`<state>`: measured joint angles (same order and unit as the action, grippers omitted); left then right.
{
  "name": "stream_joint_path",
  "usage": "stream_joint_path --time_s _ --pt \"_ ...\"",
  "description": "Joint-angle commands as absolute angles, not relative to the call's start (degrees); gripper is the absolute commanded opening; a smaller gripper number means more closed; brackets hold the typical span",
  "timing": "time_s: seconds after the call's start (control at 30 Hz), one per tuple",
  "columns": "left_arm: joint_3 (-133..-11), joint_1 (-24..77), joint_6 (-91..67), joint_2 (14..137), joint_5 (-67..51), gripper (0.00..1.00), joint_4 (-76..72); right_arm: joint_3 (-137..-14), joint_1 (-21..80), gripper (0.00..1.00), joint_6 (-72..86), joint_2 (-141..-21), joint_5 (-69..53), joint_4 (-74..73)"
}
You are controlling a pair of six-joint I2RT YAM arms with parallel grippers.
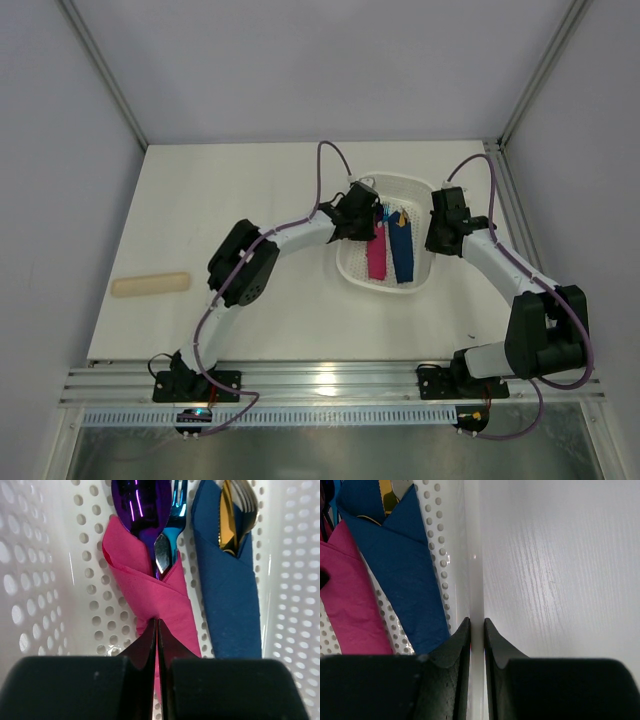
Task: Place the utensils on the paper napkin and roll it up
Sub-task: Place the utensils in the bin, then adjust the bin at the center of the board.
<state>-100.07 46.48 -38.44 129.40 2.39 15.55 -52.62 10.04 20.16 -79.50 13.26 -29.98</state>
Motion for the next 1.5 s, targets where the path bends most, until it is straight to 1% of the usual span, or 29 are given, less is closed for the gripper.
stream_joint_path --time_s 0.0,0.23,0.53,0.57,0.7,0.8,0.97,1.03,1.1,1.23,1.3,1.37,1.47 --pt "-101.07 46.14 -37.27 130.43 3.16 0.00 15.73 -53.35 10.46 0.04 19.69 -80.60 14.94 -30.85" --pt "-99.32 45.79 -37.18 130.34 6.33 0.00 16.52 -53.61 10.63 0.04 19.60 -80.95 15.29 -30.94" --pt "-98.88 45.70 -37.09 129.82 5.10 0.01 16.17 -55.28 10.63 0.04 19.42 -82.88 16.17 -31.55" --pt "-98.79 45.70 -37.00 129.29 5.10 0.03 16.08 -55.20 10.63 0.04 19.42 -82.97 16.26 -31.47" --pt "-98.79 45.70 -36.39 125.61 5.10 0.19 15.73 -55.28 10.72 0.04 19.42 -83.14 16.70 -31.29" --pt "-99.14 45.62 -35.95 123.49 4.31 0.27 15.56 -55.90 10.72 0.04 19.25 -83.41 17.31 -31.47" --pt "-100.55 46.32 -36.30 118.48 2.73 0.34 15.99 -57.74 10.72 0.04 16.98 -85.51 18.81 -31.82" --pt "-100.02 47.02 -36.56 116.55 2.81 0.35 16.00 -58.62 10.72 0.04 16.00 -86.48 19.94 -32.43" --pt "-98.62 47.46 -36.74 112.87 3.34 0.35 15.30 -59.94 10.72 0.04 14.50 -88.15 21.26 -32.96" --pt "-90.46 48.60 -39.98 104.87 3.87 0.35 10.82 -59.94 10.99 0.04 11.96 -88.86 25.31 -32.35" --pt "-84.04 49.04 -41.21 99.77 4.04 0.35 7.93 -59.85 11.51 0.04 9.50 -88.86 27.50 -31.65" --pt "-78.70 49.83 -42.54 96.78 4.04 0.35 6.77 -60.46 11.86 0.04 7.74 -89.21 29.78 -31.20" --pt "-74.11 50.53 -42.89 91.95 4.04 0.35 6.77 -61.26 13.27 0.04 2.83 -89.56 30.76 -29.27"
